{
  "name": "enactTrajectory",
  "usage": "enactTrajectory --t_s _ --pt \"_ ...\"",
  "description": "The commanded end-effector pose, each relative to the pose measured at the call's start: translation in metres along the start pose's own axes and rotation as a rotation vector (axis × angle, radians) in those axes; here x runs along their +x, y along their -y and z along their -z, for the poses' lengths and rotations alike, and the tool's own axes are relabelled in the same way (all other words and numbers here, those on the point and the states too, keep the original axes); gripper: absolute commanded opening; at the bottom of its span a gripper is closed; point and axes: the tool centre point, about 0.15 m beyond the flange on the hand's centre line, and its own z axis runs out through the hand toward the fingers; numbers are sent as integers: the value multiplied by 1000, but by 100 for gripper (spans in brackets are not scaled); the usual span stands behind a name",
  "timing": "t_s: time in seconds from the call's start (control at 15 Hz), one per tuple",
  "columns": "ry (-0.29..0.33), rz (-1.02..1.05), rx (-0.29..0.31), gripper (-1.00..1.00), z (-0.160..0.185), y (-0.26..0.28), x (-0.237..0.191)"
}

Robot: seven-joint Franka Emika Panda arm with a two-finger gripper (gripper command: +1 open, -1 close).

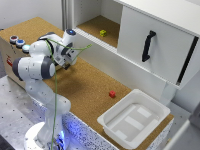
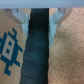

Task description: Grasp the handle of the drawer and close it

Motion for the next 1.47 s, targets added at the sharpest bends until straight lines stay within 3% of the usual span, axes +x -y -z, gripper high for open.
enactTrajectory --t_s 0.0,0.07,0.8,1.07,1.4 --pt "11 3 -5 -100 -34 38 7" --pt "-6 3 -14 100 -30 41 7" --pt "-114 17 -61 100 26 49 1" --pt "-167 56 -142 100 72 42 2" --pt "-159 41 -212 100 107 11 -8"
